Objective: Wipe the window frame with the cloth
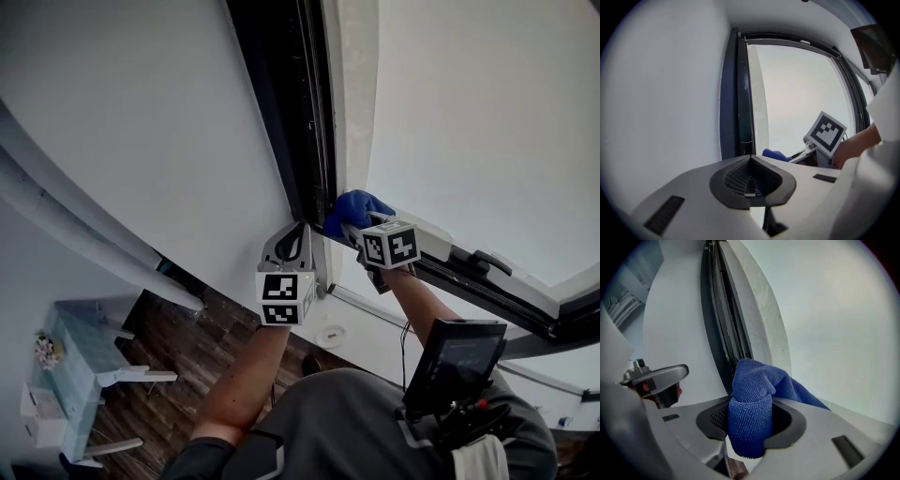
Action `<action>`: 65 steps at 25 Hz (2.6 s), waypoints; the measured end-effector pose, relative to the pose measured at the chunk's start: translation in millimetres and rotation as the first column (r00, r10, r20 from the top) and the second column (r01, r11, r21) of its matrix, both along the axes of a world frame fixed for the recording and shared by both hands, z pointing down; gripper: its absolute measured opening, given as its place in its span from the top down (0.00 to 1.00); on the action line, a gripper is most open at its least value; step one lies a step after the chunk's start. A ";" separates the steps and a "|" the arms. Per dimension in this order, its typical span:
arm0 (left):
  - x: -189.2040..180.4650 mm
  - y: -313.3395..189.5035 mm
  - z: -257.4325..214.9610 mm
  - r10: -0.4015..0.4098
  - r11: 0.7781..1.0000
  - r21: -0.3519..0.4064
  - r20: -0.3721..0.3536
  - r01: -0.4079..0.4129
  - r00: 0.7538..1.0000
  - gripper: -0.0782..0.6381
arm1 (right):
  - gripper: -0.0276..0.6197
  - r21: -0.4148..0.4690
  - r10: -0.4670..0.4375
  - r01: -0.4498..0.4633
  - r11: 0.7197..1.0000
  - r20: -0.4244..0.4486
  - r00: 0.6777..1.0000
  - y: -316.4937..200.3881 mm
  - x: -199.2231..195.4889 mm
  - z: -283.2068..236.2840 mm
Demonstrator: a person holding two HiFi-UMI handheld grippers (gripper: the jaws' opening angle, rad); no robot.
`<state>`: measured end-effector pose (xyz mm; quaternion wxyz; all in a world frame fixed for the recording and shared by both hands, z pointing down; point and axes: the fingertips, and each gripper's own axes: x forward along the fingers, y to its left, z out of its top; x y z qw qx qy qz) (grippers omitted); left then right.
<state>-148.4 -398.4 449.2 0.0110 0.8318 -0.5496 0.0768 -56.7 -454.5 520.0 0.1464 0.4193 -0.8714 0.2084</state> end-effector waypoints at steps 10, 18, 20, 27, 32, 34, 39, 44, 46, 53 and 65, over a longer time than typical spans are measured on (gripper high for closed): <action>-1.9 -7.6 -10.7 0.013 0.999 0.044 0.118 -0.019 0.993 0.88 | 0.69 0.059 -0.032 0.032 0.998 -0.001 0.999 -26.0 -10.5 5.4; 6.2 -7.4 -54.7 0.027 0.994 0.101 0.069 -0.034 0.997 0.88 | 0.69 0.205 -0.070 0.052 0.977 0.083 0.994 -17.1 -10.9 -77.7; 9.7 -6.5 -67.8 0.027 0.993 0.116 0.035 -0.031 0.999 0.88 | 0.69 0.251 -0.098 0.072 0.965 0.093 0.991 -14.6 -10.3 -100.2; 14.7 -2.8 -114.1 0.019 0.988 0.154 0.002 -0.019 1.000 0.88 | 0.69 0.318 -0.144 0.101 0.943 0.115 0.983 -8.8 -7.1 -153.3; 17.2 1.5 -150.6 0.035 0.981 0.188 0.015 -0.037 0.999 0.88 | 0.69 0.364 -0.159 0.101 0.926 0.132 0.978 -5.5 -5.8 -195.2; 15.3 1.6 -164.7 0.029 0.979 0.199 0.016 -0.032 0.999 0.88 | 0.69 0.379 -0.165 0.103 0.920 0.135 0.977 -6.1 -7.0 -211.0; 18.5 8.5 -200.6 0.061 0.969 0.239 0.008 -0.061 0.998 0.88 | 0.69 0.425 -0.183 0.101 0.900 0.157 0.971 -6.1 -7.2 -252.3; 20.1 8.7 -229.3 0.069 0.964 0.257 -0.004 -0.066 0.998 0.88 | 0.69 0.468 -0.193 0.091 0.879 0.175 0.966 -7.0 -6.3 -291.5; 19.8 7.7 -241.0 0.059 0.962 0.265 0.014 -0.060 0.998 0.88 | 0.69 0.476 -0.198 0.092 0.874 0.178 0.964 -7.5 -9.2 -302.9; 28.7 3.6 -276.4 0.075 0.956 0.283 0.038 -0.083 0.996 0.88 | 0.69 0.507 -0.198 0.082 0.858 0.179 0.964 -8.0 -12.0 -339.5; 20.4 -7.3 -338.0 0.055 0.927 0.369 0.040 -0.066 0.998 0.88 | 0.69 0.599 -0.173 0.024 0.800 0.193 0.966 -6.9 -12.0 -423.8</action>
